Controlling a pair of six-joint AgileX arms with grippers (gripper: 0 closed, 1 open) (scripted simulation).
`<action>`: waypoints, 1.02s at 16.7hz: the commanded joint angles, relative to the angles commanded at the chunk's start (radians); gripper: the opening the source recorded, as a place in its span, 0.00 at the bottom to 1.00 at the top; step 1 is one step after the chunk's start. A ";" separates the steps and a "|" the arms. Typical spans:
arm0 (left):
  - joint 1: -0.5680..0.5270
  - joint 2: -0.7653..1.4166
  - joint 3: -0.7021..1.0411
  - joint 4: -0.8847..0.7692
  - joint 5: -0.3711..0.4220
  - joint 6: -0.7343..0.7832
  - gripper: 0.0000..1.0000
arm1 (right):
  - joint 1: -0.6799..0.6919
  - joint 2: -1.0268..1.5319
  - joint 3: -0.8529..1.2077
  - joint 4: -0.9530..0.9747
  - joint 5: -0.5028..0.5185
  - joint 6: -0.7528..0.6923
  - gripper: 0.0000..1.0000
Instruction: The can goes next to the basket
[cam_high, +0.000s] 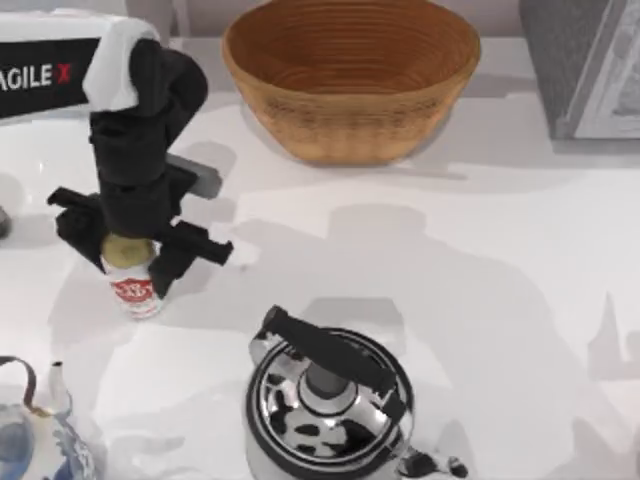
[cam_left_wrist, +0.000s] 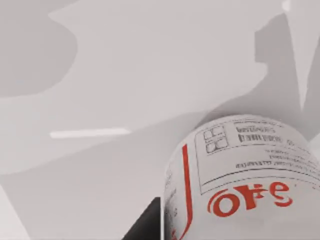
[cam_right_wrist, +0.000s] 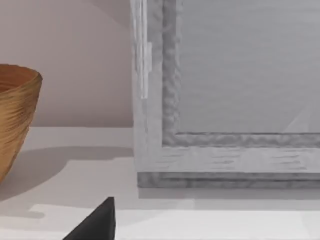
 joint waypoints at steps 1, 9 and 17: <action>-0.027 0.020 0.015 -0.026 0.002 -0.062 0.00 | 0.000 0.000 0.000 0.000 0.000 0.000 1.00; -0.196 0.093 0.239 -0.103 0.036 -0.496 0.00 | 0.000 0.000 0.000 0.000 0.000 0.000 1.00; -0.234 0.087 0.345 -0.072 0.045 -0.608 0.00 | 0.000 0.000 0.000 0.000 0.000 0.000 1.00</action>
